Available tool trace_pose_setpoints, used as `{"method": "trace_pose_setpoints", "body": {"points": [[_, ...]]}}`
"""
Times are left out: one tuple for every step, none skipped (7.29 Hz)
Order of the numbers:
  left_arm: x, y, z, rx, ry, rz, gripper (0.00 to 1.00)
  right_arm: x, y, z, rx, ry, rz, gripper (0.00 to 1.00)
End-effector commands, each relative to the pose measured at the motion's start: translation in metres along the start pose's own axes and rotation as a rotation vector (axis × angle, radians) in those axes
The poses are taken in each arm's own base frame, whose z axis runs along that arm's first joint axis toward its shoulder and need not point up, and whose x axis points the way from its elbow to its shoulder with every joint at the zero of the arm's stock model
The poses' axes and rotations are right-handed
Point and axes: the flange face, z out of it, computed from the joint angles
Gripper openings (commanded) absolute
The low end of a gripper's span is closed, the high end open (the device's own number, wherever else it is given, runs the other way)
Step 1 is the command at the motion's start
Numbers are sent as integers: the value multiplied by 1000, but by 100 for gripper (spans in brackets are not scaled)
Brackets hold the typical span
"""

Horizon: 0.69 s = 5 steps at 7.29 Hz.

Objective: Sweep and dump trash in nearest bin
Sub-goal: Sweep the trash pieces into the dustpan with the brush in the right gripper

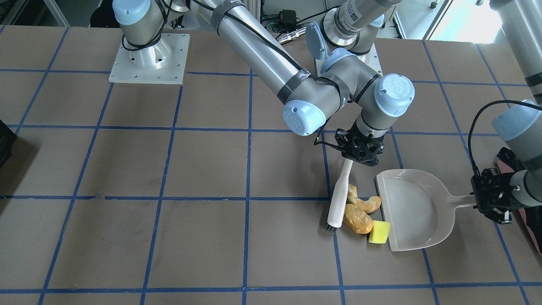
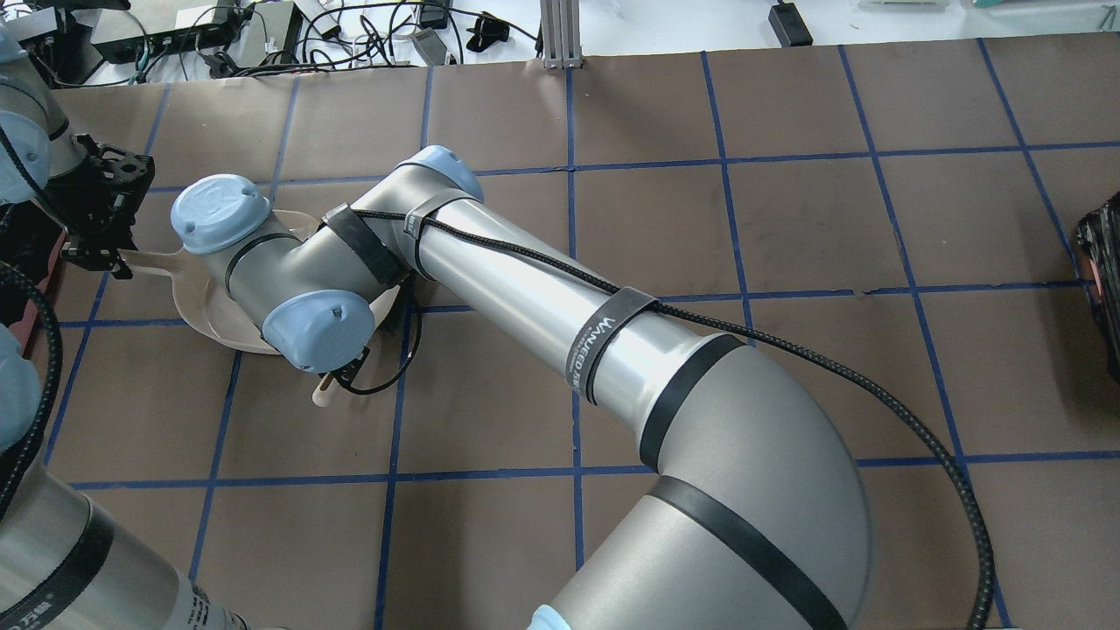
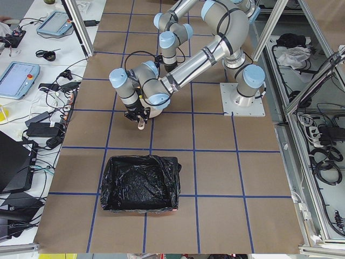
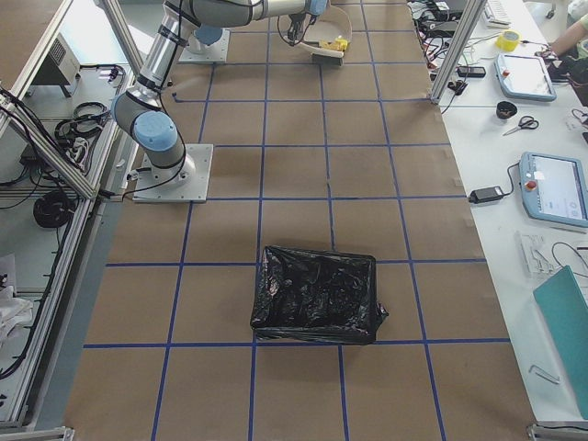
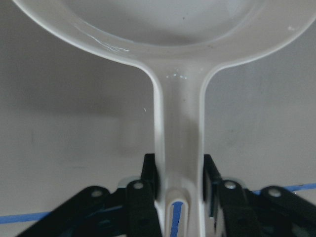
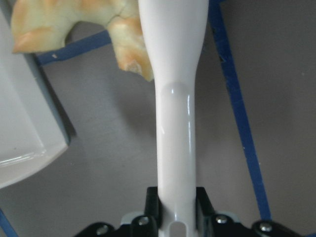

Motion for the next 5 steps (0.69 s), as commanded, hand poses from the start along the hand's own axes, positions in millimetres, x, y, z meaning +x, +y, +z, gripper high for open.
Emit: {"method": "trace_pose_setpoints", "body": {"points": [[-1, -6, 1, -1, -1, -4, 0, -20, -3, -7, -14, -57, -195, 0], [0, -7, 2, -2, -2, -4, 0, -26, -3, -15, -4, -79, -309, 0], [-2, -6, 3, -5, -10, -6, 0, -35, 11, -15, -18, -102, -392, 0], [-2, -6, 4, -6, -12, -7, 0, -46, 33, -9, -17, -119, -463, 0], [-2, -6, 4, -6, -12, -7, 0, -55, 53, -6, -13, -125, -505, 0]]}}
